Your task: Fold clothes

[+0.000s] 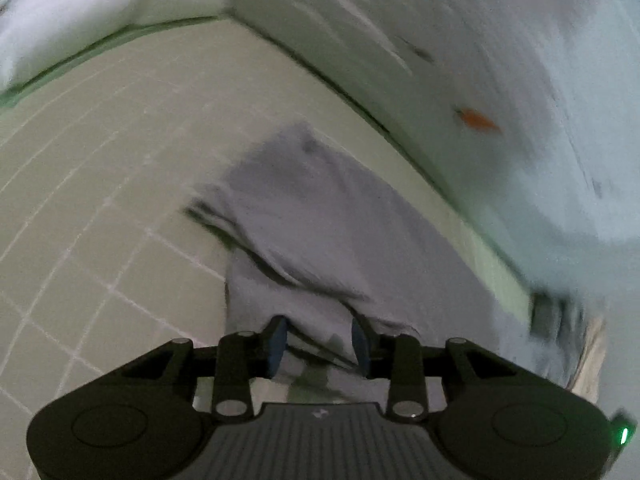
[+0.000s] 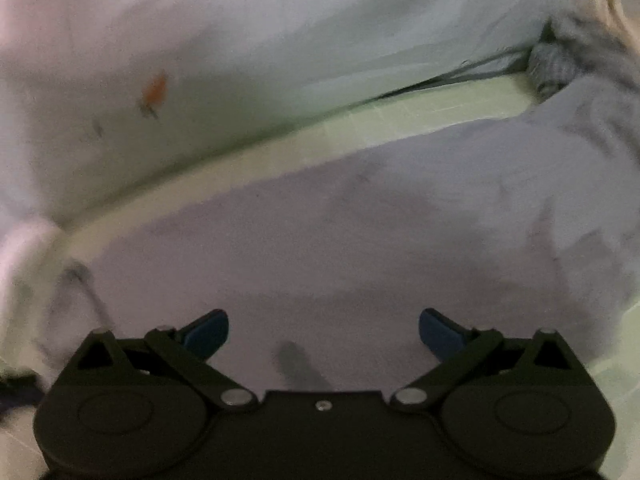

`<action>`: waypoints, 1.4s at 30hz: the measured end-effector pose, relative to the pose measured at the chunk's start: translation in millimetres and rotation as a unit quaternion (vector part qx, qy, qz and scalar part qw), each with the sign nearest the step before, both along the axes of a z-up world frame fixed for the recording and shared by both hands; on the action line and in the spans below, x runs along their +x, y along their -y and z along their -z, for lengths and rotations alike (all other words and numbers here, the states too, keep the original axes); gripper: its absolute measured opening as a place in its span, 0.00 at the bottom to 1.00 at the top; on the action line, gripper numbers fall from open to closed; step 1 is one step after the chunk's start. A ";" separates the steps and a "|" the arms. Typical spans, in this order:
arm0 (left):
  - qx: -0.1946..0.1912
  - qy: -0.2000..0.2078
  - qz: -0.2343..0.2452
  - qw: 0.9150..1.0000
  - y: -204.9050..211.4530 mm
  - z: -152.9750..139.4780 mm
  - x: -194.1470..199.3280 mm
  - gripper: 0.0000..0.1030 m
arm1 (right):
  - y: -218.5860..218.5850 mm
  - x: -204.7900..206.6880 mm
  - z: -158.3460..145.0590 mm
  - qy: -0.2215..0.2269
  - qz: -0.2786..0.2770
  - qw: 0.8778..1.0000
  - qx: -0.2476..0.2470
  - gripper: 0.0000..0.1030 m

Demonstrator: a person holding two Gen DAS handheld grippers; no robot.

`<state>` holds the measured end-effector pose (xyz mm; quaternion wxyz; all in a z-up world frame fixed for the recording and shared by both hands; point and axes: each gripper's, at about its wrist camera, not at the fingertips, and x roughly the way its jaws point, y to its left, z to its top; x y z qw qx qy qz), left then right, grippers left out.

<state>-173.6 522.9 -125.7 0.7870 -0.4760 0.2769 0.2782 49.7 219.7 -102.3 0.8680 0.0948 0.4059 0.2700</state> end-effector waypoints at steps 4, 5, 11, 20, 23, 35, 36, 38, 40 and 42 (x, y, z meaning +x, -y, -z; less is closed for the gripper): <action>-0.028 0.022 -0.041 0.999 -17.9 6.3 -10.5 0.36 | -24.1 3.8 1.2 -0.091 -0.050 0.987 0.121 0.85; -0.031 0.027 -0.045 0.998 -20.0 6.8 -10.4 0.36 | -31.7 4.2 4.3 -0.111 -0.061 0.982 0.139 0.78; -0.045 0.056 -0.049 0.996 -24.6 6.0 -19.5 0.41 | -74.7 0.9 27.8 -0.204 -0.102 0.957 0.177 0.63; -0.019 0.075 -0.069 0.995 -40.7 -4.0 -47.4 0.51 | -100.3 -14.4 36.4 -0.225 -0.154 0.951 0.144 0.76; -0.019 0.056 -0.092 0.994 -54.0 5.1 -43.8 0.51 | -107.3 -15.9 36.0 -0.218 -0.170 0.952 0.133 0.75; -0.023 0.028 -0.053 0.998 -70.3 34.7 8.2 0.50 | -114.6 -3.1 39.2 -0.229 -0.184 0.950 0.103 0.23; -0.027 0.033 -0.056 0.998 -70.9 37.1 9.4 0.46 | -114.8 -4.3 38.2 -0.226 -0.190 0.950 0.101 0.23; -0.020 0.039 -0.060 0.997 -71.4 33.2 9.1 0.19 | -115.4 -7.0 35.6 -0.216 -0.205 0.950 0.096 0.14; -0.011 0.043 -0.065 0.997 -72.5 27.2 8.5 0.06 | -115.5 -10.9 30.9 -0.198 -0.222 0.950 0.095 0.04; -0.002 0.062 -0.071 0.996 -75.1 15.3 7.3 0.03 | -115.2 -13.9 25.3 -0.180 -0.234 0.950 0.100 0.04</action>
